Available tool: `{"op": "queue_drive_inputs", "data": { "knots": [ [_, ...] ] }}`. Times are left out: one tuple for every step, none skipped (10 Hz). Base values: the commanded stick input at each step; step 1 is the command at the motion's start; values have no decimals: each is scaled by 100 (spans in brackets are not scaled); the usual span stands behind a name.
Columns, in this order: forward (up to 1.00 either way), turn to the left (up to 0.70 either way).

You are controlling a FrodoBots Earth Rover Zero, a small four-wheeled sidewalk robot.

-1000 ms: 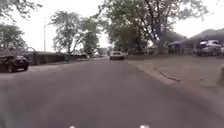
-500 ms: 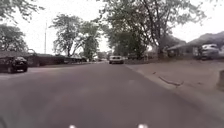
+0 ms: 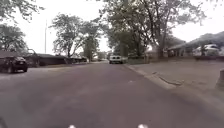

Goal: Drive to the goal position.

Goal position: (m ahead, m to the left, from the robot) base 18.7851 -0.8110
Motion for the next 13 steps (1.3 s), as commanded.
{"op": "queue_drive_inputs", "data": {
  "knots": [
    [7,0],
    [7,0],
    [7,0],
    [7,0],
    [7,0],
    [7,0],
    [8,0],
    [12,0],
    [12,0],
    [12,0],
    [8,0],
    [8,0],
    [9,0]
  ]
}}
